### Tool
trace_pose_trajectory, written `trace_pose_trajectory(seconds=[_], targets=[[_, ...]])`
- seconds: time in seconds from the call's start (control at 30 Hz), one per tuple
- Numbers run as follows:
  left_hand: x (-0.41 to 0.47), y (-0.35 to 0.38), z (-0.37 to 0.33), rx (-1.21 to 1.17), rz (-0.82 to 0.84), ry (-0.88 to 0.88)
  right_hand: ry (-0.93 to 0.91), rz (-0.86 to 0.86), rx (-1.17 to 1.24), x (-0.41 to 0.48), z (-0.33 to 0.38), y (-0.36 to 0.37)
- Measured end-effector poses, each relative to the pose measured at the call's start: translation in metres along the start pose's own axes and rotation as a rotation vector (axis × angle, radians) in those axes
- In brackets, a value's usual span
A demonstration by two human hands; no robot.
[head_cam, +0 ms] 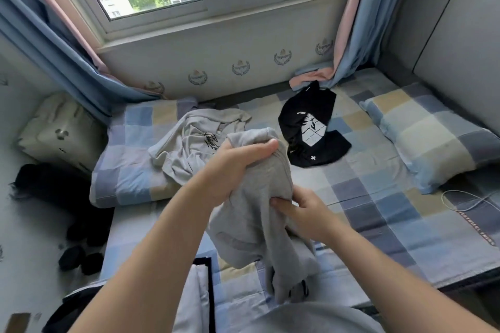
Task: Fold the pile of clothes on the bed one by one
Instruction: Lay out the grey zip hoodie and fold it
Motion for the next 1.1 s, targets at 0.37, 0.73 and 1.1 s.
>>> trace_pose_trajectory(seconds=[0.37, 0.73, 1.1], targets=[[-0.003, -0.065, 0.056, 0.575, -0.442, -0.132, -0.125, 0.016, 0.198, -0.004, 0.027, 0.006], [-0.019, -0.015, 0.067, 0.556, -0.153, 0.133, -0.144, 0.017, 0.059, -0.005, 0.033, -0.009], [0.010, -0.065, 0.033, 0.627, -0.551, 0.135, 0.084, -0.013, -0.214, 0.030, -0.007, -0.005]])
Point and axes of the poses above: each hand's wrist, its own x-axis towards the middle knuckle, its own y-axis out of the palm, z = x × y, the point moved 1 cm from there along x, towards the middle knuckle, and after that the axes turned 12 degrees about x, right-handed, at the moved point
